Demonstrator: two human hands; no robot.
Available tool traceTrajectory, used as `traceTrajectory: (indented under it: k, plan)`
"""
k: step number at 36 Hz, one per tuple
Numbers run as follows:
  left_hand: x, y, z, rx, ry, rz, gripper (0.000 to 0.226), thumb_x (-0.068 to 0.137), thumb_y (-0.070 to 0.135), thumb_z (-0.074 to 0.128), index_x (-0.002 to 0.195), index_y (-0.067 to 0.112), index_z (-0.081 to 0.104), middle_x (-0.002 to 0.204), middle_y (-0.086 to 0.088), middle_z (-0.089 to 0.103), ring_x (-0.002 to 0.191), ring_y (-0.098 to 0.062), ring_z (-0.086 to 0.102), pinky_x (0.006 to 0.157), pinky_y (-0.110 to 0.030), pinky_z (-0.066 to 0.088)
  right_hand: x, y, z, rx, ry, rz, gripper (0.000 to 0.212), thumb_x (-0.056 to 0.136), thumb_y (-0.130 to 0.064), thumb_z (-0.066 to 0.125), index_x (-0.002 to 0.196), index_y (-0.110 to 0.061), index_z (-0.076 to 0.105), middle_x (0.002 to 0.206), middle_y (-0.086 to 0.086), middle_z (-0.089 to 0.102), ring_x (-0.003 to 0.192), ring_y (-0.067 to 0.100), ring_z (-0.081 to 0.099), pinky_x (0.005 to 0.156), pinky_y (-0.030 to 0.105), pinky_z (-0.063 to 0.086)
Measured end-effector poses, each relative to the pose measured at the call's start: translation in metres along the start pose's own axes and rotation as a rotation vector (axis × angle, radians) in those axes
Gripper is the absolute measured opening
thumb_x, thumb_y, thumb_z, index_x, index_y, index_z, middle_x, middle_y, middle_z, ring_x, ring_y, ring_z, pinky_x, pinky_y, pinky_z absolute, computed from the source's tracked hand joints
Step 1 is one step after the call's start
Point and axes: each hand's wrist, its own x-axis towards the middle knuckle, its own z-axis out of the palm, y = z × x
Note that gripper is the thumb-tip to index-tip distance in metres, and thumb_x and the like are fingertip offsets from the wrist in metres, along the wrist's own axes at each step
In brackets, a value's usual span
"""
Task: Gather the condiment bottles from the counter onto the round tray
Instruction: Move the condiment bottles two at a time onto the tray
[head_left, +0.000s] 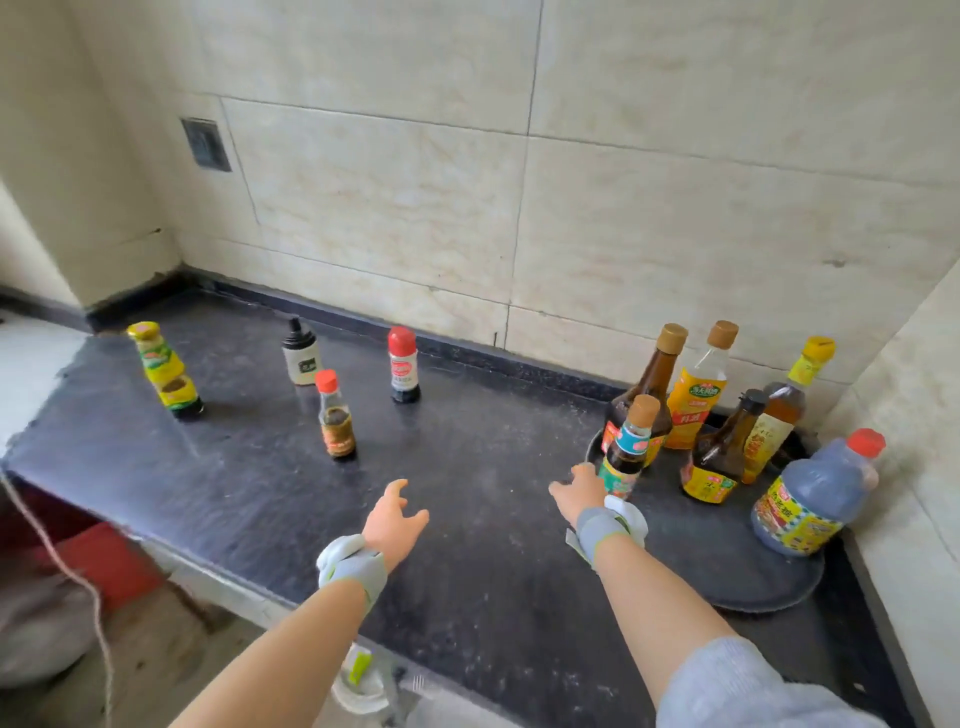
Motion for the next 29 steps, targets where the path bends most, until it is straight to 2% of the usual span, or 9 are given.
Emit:
traceTrajectory:
  k: [2, 3, 6, 7, 9, 14, 18, 24, 29]
  plan:
    - [-0.010, -0.021, -0.027, -0.016, 0.050, -0.029, 0.061, 0.087, 0.019, 0.057, 0.143, 0.015, 0.031, 0.139, -0.015, 0.050, 0.125, -0.030, 0.051, 0.101, -0.036, 0.041, -0.025, -0.019, 0.026, -0.018, -0.077, -0.040, 0.052, 0.089, -0.019, 0.055, 0.136, -0.004, 0.039, 0.140, 0.020, 0.043, 0.127, 0.035, 0.047, 0.104, 0.036, 0.037]
    - [-0.023, -0.049, -0.063, -0.033, 0.101, -0.072, 0.061, 0.088, 0.019, 0.057, 0.143, 0.014, 0.032, 0.139, -0.016, 0.050, 0.124, -0.031, 0.051, 0.100, -0.036, 0.041, -0.051, -0.041, 0.060, -0.039, -0.148, -0.090, 0.052, 0.090, -0.019, 0.055, 0.137, -0.005, 0.038, 0.141, 0.019, 0.042, 0.127, 0.035, 0.046, 0.104, 0.036, 0.036]
    - [-0.029, -0.069, -0.088, -0.049, 0.139, -0.090, 0.060, 0.088, 0.019, 0.056, 0.143, 0.013, 0.031, 0.139, -0.017, 0.049, 0.123, -0.032, 0.051, 0.099, -0.037, 0.044, -0.074, -0.060, 0.084, -0.058, -0.202, -0.136, 0.052, 0.090, -0.019, 0.053, 0.138, -0.006, 0.036, 0.142, 0.018, 0.040, 0.129, 0.034, 0.044, 0.105, 0.035, 0.035]
    - [-0.043, -0.094, -0.120, -0.059, 0.171, -0.131, 0.060, 0.089, 0.019, 0.055, 0.143, 0.013, 0.030, 0.140, -0.017, 0.049, 0.123, -0.032, 0.051, 0.098, -0.038, 0.045, -0.097, -0.075, 0.115, -0.077, -0.245, -0.179, 0.052, 0.091, -0.019, 0.053, 0.138, -0.006, 0.036, 0.142, 0.018, 0.040, 0.128, 0.034, 0.044, 0.104, 0.034, 0.035]
    - [-0.047, -0.095, -0.123, -0.057, 0.168, -0.127, 0.059, 0.090, 0.019, 0.053, 0.143, 0.011, 0.029, 0.139, -0.017, 0.048, 0.122, -0.032, 0.051, 0.096, -0.036, 0.043, -0.097, -0.076, 0.119, -0.099, -0.246, -0.187, 0.052, 0.091, -0.019, 0.052, 0.139, -0.007, 0.035, 0.141, 0.017, 0.039, 0.127, 0.034, 0.046, 0.104, 0.035, 0.037]
    - [-0.070, -0.155, -0.192, -0.089, 0.281, -0.199, 0.056, 0.090, 0.020, 0.052, 0.142, 0.013, 0.033, 0.136, -0.016, 0.051, 0.119, -0.032, 0.053, 0.086, -0.032, 0.040, -0.156, -0.107, 0.181, -0.158, -0.320, -0.256, 0.053, 0.091, -0.020, 0.052, 0.139, -0.007, 0.034, 0.142, 0.017, 0.039, 0.125, 0.035, 0.048, 0.103, 0.037, 0.038]
    - [-0.075, -0.176, -0.208, -0.127, 0.306, -0.221, 0.057, 0.089, 0.019, 0.053, 0.142, 0.011, 0.033, 0.132, -0.015, 0.053, 0.116, -0.032, 0.054, 0.092, -0.035, 0.043, -0.170, -0.113, 0.199, -0.216, -0.344, -0.270, 0.053, 0.092, -0.022, 0.051, 0.140, -0.008, 0.033, 0.143, 0.016, 0.038, 0.122, 0.035, 0.050, 0.102, 0.040, 0.040]
    - [-0.067, -0.195, -0.220, -0.161, 0.302, -0.224, 0.056, 0.090, 0.022, 0.052, 0.142, 0.013, 0.033, 0.134, -0.014, 0.053, 0.117, -0.030, 0.054, 0.081, -0.029, 0.040, -0.167, -0.134, 0.217, -0.199, -0.318, -0.241, 0.052, 0.092, -0.021, 0.050, 0.140, -0.009, 0.033, 0.142, 0.015, 0.039, 0.123, 0.035, 0.049, 0.101, 0.039, 0.039]
    - [-0.050, -0.202, -0.244, -0.153, 0.319, -0.233, 0.056, 0.088, 0.020, 0.052, 0.141, 0.012, 0.034, 0.132, -0.014, 0.054, 0.114, -0.031, 0.056, 0.087, -0.033, 0.043, -0.153, -0.152, 0.236, -0.109, -0.322, -0.169, 0.053, 0.092, -0.020, 0.050, 0.140, -0.008, 0.032, 0.144, 0.015, 0.041, 0.127, 0.035, 0.046, 0.103, 0.039, 0.037]
